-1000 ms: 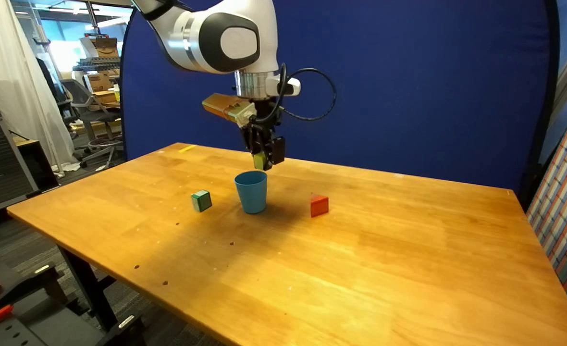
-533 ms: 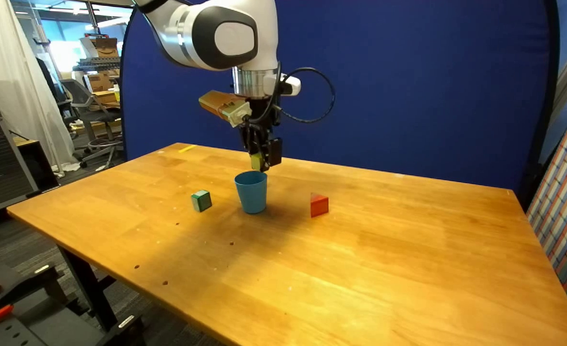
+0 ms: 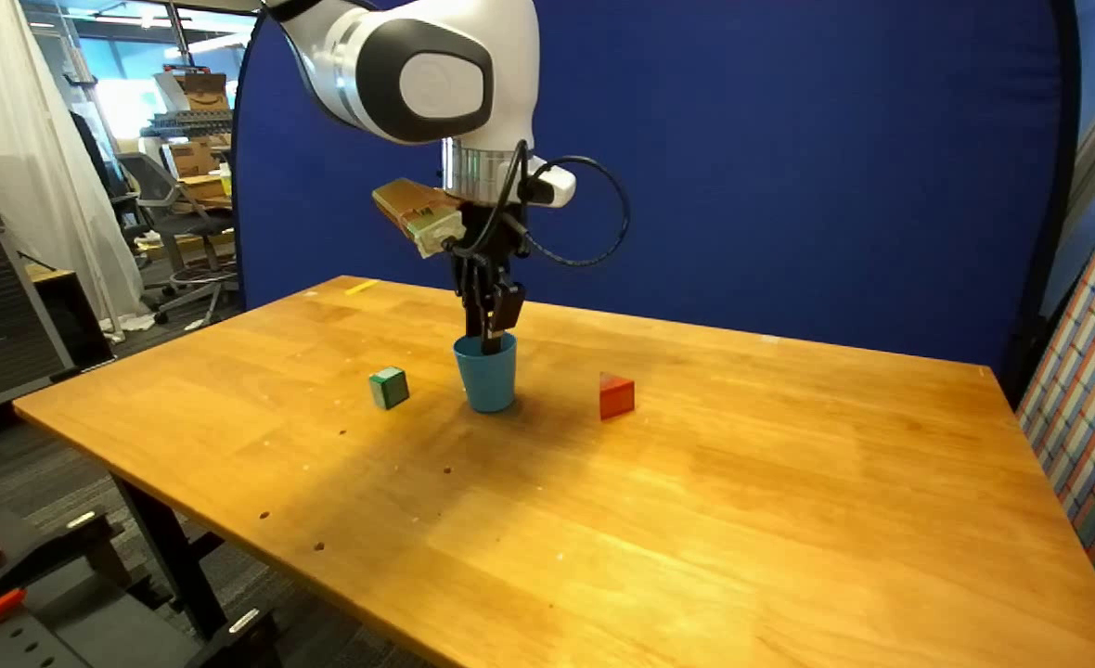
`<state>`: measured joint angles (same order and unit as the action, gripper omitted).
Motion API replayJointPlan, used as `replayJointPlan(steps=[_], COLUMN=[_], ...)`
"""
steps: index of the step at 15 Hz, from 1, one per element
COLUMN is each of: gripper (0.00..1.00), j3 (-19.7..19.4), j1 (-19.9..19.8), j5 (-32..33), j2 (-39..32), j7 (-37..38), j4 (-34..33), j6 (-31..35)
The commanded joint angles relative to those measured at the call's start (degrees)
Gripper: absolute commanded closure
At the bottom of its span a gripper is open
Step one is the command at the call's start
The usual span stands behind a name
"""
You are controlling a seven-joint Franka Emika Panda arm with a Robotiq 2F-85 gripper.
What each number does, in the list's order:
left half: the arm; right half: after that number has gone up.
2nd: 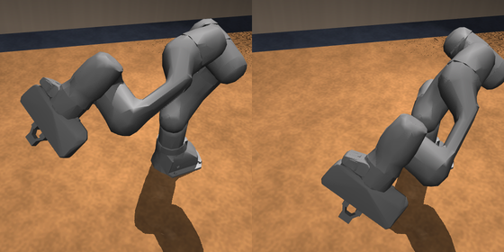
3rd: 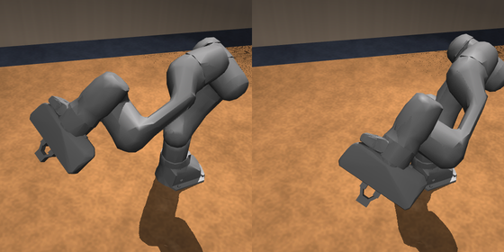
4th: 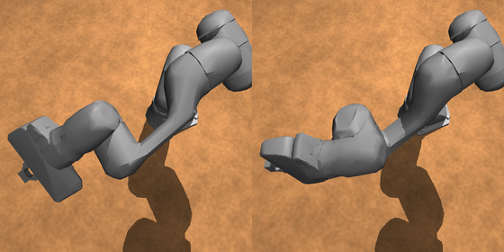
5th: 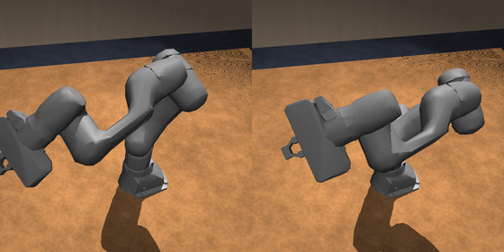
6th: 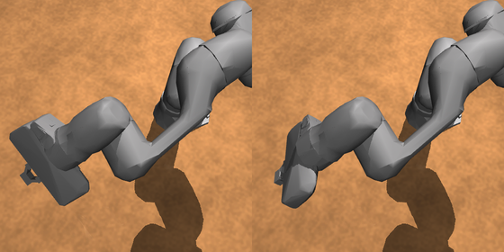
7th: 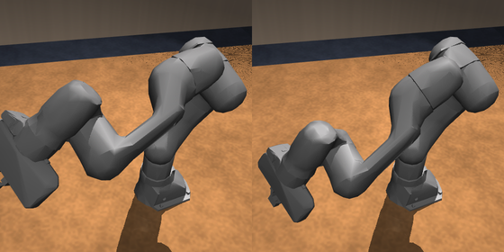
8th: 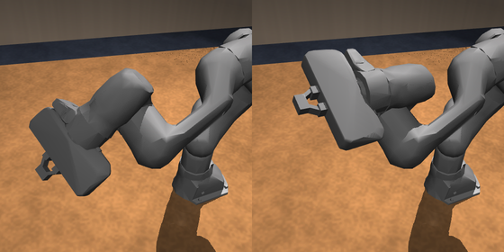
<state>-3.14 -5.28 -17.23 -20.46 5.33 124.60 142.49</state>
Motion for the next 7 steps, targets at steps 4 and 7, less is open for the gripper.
replayJointPlan(steps=[4, 7], gripper=[0.26, 0.23], j3=[0.66, 0.66], j1=[-0.27, -0.29], j5=[-0.83, -0.88], j2=[0.19, 0.36], j7=[-0.08, -0.14], j4=[-0.09, -0.09], j6=[-1.69, -1.83])
